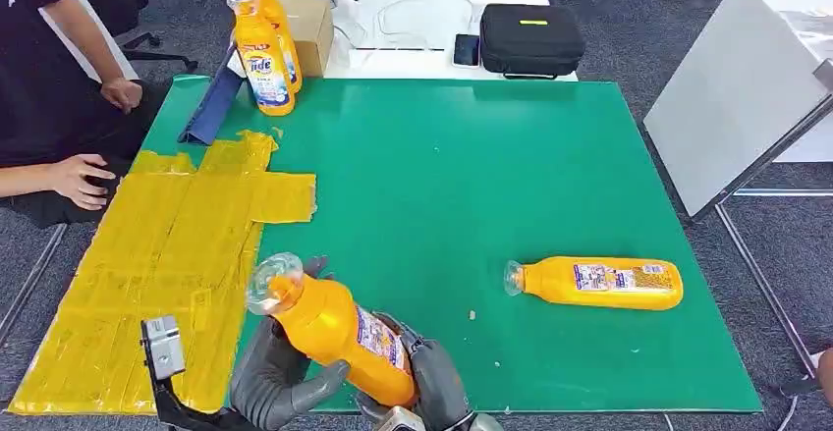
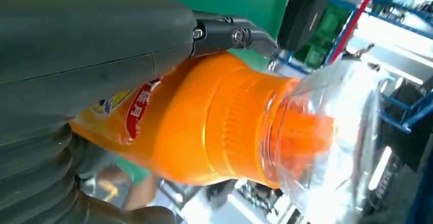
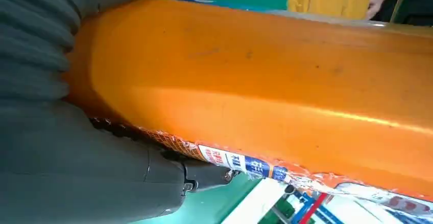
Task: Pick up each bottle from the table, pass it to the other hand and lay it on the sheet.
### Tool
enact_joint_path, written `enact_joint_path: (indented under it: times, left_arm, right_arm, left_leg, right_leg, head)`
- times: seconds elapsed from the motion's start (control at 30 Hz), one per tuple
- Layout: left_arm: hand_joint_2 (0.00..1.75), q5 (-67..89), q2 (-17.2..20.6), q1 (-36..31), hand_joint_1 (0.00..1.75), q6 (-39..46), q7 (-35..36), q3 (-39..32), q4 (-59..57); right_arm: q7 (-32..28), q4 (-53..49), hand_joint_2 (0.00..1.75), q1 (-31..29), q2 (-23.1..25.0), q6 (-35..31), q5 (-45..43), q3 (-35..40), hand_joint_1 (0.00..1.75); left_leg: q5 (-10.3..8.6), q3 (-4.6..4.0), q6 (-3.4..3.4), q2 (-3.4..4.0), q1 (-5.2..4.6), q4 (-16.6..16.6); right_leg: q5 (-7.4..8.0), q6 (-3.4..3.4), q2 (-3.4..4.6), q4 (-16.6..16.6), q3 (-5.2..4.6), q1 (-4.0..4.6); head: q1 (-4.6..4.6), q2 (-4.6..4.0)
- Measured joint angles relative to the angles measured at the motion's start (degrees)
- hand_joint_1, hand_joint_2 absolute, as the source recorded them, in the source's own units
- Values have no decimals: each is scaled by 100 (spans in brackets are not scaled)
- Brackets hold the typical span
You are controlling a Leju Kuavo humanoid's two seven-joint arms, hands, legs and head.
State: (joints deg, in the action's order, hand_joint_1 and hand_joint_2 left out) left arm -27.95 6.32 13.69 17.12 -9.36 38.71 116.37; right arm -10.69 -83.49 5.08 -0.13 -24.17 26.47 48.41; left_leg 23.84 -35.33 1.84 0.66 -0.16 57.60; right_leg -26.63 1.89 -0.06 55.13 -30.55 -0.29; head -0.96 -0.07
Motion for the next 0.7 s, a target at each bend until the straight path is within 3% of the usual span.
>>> enact_joint_path:
  times: [0.07, 0.1, 0.13, 0.17, 0.7]
  left_arm:
    - [175, 41, 95, -1, 0, 129, -94, 89, 0]
    - [175, 50, 138, -3, 26, 190, -129, 122, 0]
    - [175, 55, 177, -2, 89, 221, -146, 155, 0]
    - [175, 61, 212, -3, 175, 253, -157, 179, 0]
    - [175, 531, 522, -152, 175, 439, -299, 487, 0]
  right_arm:
    - [72, -46, 175, -24, -35, -24, 19, 63, 175]
    - [94, -48, 175, -34, -39, -28, 4, 85, 175]
    - [100, -48, 175, -42, -50, -39, -9, 98, 175]
    - [102, -48, 175, -50, -55, -46, -11, 118, 175]
    - [83, -63, 175, -94, -100, -144, -7, 190, 175]
  left_leg:
    - [0, 0, 0, 0, 0, 0]
    - [0, -1, 0, 0, 0, 0]
    - [0, -1, 0, 0, 0, 0]
    - [0, -1, 0, 0, 0, 0]
    - [0, 0, 1, 1, -1, 0]
  right_leg:
    - [0, 0, 0, 0, 0, 0]
    - [0, 0, 0, 0, 0, 0]
    - [0, 0, 0, 0, -1, 0]
    - [-1, 0, 0, 0, -1, 0]
    - [0, 0, 0, 0, 0, -1]
  head:
    - [0, 0]
    - [-2, 0]
    - [0, 0]
    - [0, 2]
    - [-2, 0]
